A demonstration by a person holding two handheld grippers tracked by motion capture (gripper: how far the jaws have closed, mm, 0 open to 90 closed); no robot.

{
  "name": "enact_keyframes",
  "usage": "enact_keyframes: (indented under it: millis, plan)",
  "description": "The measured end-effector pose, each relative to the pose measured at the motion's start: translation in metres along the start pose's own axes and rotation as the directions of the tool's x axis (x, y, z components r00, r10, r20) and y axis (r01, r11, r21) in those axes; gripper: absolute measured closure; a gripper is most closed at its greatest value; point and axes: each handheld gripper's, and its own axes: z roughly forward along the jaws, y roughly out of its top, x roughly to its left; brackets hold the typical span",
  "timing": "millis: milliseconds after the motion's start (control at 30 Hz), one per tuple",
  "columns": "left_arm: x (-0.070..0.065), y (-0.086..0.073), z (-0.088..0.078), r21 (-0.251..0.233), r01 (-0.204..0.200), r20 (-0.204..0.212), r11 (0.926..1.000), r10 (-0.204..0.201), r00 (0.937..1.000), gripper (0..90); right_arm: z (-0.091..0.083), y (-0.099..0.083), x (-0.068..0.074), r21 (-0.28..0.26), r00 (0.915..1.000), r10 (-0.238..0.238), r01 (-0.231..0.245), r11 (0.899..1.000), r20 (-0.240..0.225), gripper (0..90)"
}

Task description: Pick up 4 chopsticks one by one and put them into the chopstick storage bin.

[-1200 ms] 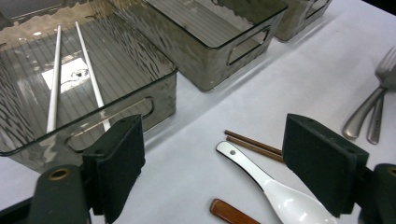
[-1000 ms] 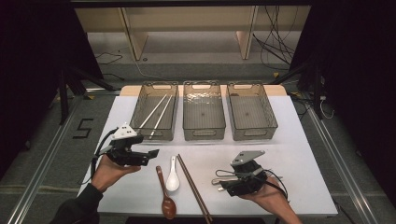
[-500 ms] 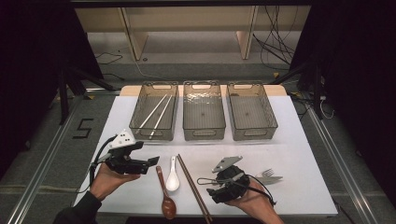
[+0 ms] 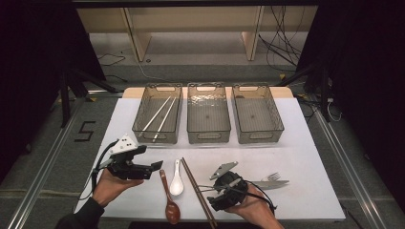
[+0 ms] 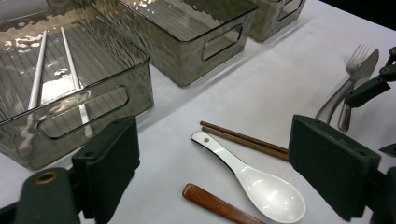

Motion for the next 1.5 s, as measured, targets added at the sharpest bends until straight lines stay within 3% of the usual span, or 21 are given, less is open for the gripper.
enact_keyframes:
  millis: [1167,1500]
  plan:
    - [-0.008,-0.005,-0.002,0.013,-0.031,0.006,0.9994,0.031,0.9995,15.9,0.028,0.006,0.016,0.120,0.9978,-0.067,0.067,0.991,-0.004,35.7]
    - [-0.008,-0.006,-0.002,0.021,-0.036,0.003,0.9991,0.036,0.9993,15.9,0.030,0.007,0.020,0.129,0.9969,-0.079,0.079,0.989,-0.008,37.1]
